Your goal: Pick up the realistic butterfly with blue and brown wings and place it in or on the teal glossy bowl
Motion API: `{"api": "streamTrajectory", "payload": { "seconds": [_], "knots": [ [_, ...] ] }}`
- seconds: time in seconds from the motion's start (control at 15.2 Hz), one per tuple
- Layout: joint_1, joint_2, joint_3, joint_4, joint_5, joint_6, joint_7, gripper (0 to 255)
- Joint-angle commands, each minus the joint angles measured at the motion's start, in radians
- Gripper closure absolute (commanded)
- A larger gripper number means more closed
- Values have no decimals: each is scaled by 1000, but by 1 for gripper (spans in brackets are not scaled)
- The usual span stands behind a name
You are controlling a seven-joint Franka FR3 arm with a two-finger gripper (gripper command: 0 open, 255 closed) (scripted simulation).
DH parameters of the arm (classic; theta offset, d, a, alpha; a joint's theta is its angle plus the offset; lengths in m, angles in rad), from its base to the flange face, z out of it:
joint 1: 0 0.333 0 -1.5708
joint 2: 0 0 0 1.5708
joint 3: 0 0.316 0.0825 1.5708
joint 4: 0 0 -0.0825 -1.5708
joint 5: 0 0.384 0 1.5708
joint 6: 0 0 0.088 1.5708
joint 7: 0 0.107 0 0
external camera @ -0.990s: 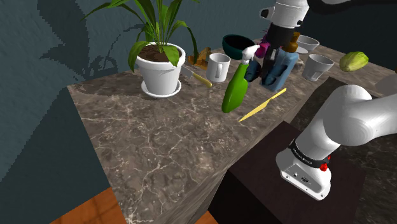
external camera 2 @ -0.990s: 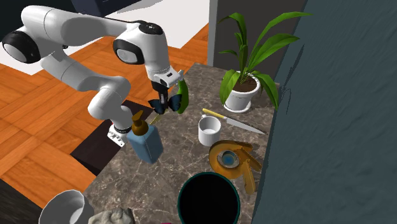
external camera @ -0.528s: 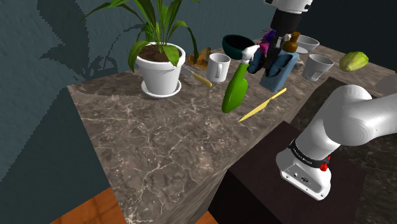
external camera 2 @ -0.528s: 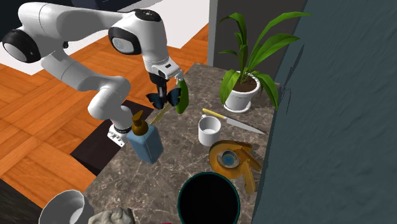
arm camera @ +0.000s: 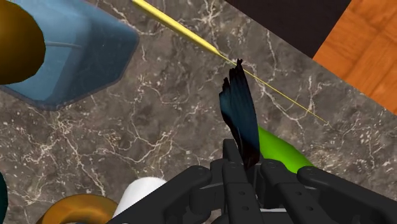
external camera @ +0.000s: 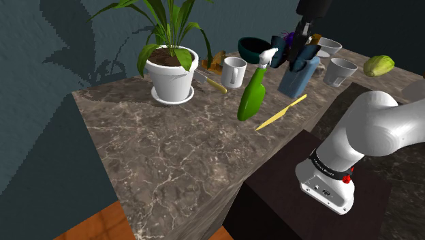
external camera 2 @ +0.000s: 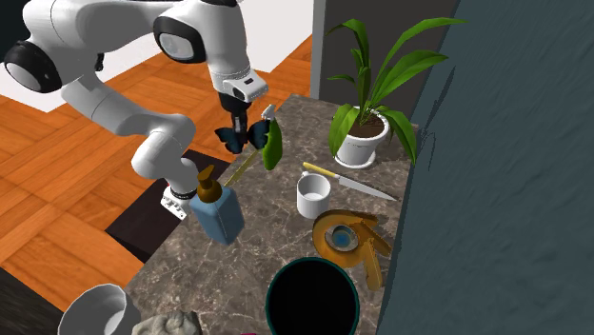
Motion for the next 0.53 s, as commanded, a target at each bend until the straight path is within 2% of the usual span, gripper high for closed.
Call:
{"api": "streamTrajectory", "payload": {
  "seconds": [0.0,0.46],
  "knots": [
    [0,6,0,19,0,-14,0,255],
    [-32,204,-124,147,-74,60,-131,255]
  ]
}}
